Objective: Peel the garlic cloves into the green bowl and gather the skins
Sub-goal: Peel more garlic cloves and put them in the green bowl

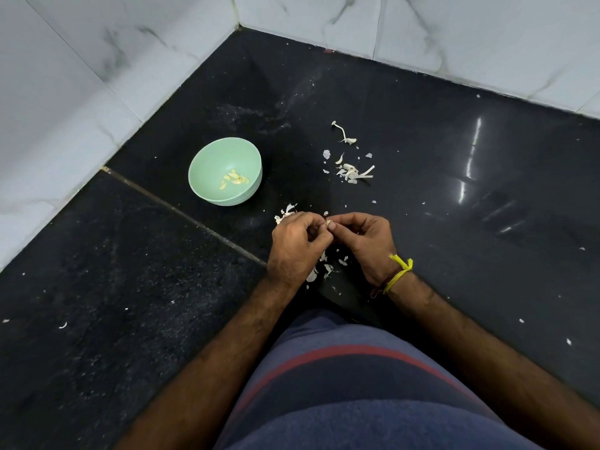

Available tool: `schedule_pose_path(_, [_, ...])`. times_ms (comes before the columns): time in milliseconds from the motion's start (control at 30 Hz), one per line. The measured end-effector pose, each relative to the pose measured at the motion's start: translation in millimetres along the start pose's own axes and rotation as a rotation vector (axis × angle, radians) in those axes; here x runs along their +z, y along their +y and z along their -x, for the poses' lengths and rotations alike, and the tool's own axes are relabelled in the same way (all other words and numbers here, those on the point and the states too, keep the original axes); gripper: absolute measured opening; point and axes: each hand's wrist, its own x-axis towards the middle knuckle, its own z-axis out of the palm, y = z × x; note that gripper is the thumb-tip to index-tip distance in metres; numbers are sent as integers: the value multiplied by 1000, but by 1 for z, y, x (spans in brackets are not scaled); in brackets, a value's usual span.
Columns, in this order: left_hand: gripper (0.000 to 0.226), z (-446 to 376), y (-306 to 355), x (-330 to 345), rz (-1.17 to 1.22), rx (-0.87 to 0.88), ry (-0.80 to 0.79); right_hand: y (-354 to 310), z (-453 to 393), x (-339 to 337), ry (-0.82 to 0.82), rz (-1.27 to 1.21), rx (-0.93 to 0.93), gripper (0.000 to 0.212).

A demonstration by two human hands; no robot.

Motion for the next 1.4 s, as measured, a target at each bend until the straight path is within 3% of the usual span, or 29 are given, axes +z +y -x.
schedule_pose_path(133, [3, 2, 3, 2, 74, -43, 28, 0, 1, -1, -11, 11, -28, 15])
schedule_pose_path(333, [15, -1, 2, 3, 328, -286, -10, 0, 0, 1, -40, -67, -18, 17])
schedule_pose_path(433, [9, 0, -1, 0, 398, -311, -44, 2, 0, 1, -41, -82, -6, 18])
schedule_pose_path(600, [22, 4, -6, -1, 500, -299, -108, 5, 0, -1, -41, -90, 6, 17])
schedule_pose_path(700, [13, 2, -5, -4, 537, -280, -116, 3, 0, 0, -33, -128, 20, 18])
schedule_pose_path(967, [2, 4, -3, -2, 437, -237, -26, 1, 1, 0, -49, -91, -11, 17])
schedule_pose_path(1067, [15, 5, 2, -1, 356, -219, 5, 0, 3, 1, -41, -60, -31, 14])
schedule_pose_path(1267, [5, 3, 1, 2, 221, -152, -14, -1, 5, 4, -35, -9, -76, 11])
schedule_pose_path(1400, [12, 3, -1, 6, 181, -175, -47, 0, 5, 4, -42, -2, -59, 13])
